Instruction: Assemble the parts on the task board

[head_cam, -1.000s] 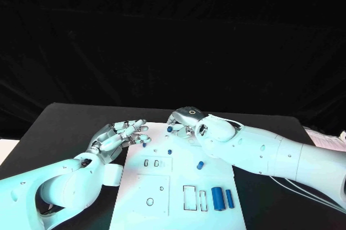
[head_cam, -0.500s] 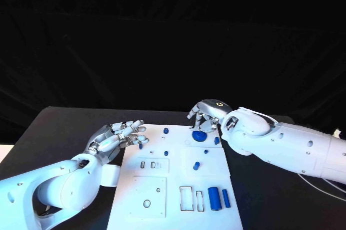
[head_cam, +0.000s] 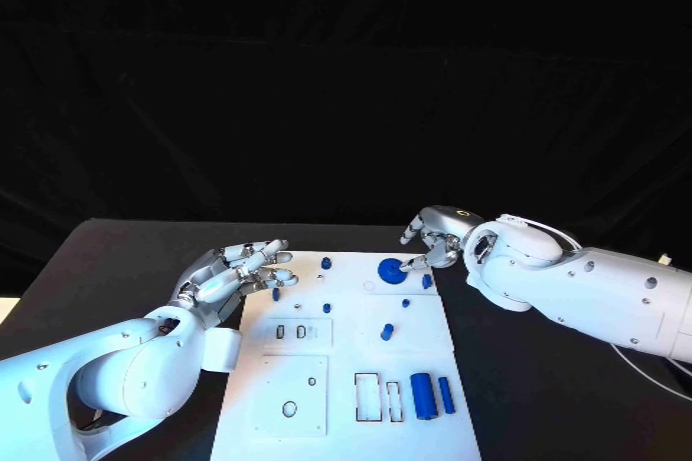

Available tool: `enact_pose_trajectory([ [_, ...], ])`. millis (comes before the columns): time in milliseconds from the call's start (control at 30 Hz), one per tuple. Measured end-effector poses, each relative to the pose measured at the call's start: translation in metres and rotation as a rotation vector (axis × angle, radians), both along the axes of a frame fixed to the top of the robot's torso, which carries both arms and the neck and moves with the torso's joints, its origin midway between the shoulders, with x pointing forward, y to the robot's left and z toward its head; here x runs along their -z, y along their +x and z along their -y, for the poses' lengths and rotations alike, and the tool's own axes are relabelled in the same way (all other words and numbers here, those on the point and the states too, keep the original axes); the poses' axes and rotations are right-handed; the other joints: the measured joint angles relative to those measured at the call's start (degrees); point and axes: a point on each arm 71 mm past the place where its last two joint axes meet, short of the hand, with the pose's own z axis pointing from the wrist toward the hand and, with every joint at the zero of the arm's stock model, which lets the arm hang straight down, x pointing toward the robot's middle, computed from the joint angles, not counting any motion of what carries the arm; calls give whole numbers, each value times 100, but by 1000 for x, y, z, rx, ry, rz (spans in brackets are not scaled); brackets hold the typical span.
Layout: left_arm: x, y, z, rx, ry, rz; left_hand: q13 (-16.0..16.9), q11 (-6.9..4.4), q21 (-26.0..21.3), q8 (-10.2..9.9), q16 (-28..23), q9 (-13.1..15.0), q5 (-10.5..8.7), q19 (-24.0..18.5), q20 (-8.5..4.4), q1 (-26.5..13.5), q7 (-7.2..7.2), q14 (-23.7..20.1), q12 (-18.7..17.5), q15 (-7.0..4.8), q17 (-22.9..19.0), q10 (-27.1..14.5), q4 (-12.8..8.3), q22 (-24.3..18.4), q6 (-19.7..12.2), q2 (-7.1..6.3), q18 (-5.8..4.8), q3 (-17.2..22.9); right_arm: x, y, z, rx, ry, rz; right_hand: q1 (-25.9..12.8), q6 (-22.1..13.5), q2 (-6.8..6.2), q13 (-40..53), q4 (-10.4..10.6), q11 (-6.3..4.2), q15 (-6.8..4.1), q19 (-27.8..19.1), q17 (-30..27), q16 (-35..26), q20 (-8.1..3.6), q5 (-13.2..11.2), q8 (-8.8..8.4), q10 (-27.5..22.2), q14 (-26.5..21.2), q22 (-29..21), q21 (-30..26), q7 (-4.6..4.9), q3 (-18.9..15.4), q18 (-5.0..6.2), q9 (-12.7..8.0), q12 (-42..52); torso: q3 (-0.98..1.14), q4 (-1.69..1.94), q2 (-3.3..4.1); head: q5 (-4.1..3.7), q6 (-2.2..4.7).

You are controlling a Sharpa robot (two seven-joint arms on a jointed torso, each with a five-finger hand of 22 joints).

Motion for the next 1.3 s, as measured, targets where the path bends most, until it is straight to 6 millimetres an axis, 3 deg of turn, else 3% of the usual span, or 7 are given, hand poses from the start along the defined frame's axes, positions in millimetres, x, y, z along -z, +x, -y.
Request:
enact_pose_trajectory([
  [67,0,0,0,0,-1,-1,0,0,0,0,0,0,0,0,0,0,0,0,0,0,0,0,0,0,0,0,0,0,5,2,-1,8,1,-21,30,-10,5,21,49,17,25,85,0,49,20,14,0,18,-5,145,96,10,-19,-89,0,463,2,1,0,-1,-1],
  [167,0,0,0,1,-1,-1,0,0,0,0,0,0,0,0,0,0,0,0,0,0,1,0,0,0,0,0,0,0,13,5,-2,19,3,-55,43,-27,17,21,54,29,25,134,0,90,48,31,0,29,-5,177,190,27,-24,-89,0,856,3,1,0,12,-1],
  [333,1,1,0,2,-2,-3,-1,0,0,0,0,0,0,0,0,0,0,0,0,0,6,0,0,0,0,0,0,0,23,8,-4,26,7,-93,73,-25,48,21,54,51,67,171,-1,158,52,66,0,7,-5,177,264,31,-24,-101,2,1005,0,8,2,26,-11],
  [367,1,1,0,2,-2,-3,-1,0,0,0,0,0,0,0,0,0,0,0,0,0,6,0,0,0,0,0,0,0,24,8,-5,26,7,-98,101,-11,76,21,52,51,67,171,-1,168,52,78,0,7,-5,177,321,45,-22,-182,7,1005,0,8,2,31,-14],
  [567,1,1,1,3,-2,-4,-1,0,0,-22,-22,0,0,0,0,0,0,0,0,0,5,0,-17,-4,0,0,0,-17,30,9,-11,18,9,-119,163,63,138,21,-14,51,67,171,-1,226,52,231,44,7,-5,176,490,44,44,-182,12,1005,0,10,5,60,-31],
  [633,1,1,1,3,-2,-4,-1,0,0,-22,-22,0,0,0,0,0,0,0,0,0,8,0,-16,-4,0,0,0,-17,30,9,-13,14,11,-119,163,63,140,21,-19,51,67,170,-1,234,52,232,44,7,-5,176,497,44,49,-269,12,1005,0,12,5,69,-32],
  [1300,2,3,0,2,-1,-8,-2,0,1,-22,-22,0,1,0,0,0,0,0,-24,0,15,0,-16,-10,-1,0,0,-16,30,9,-23,1,21,-99,168,124,314,19,-82,51,66,170,-3,234,52,265,67,7,-5,175,550,25,112,-268,18,1004,-4,14,5,102,-22],
])
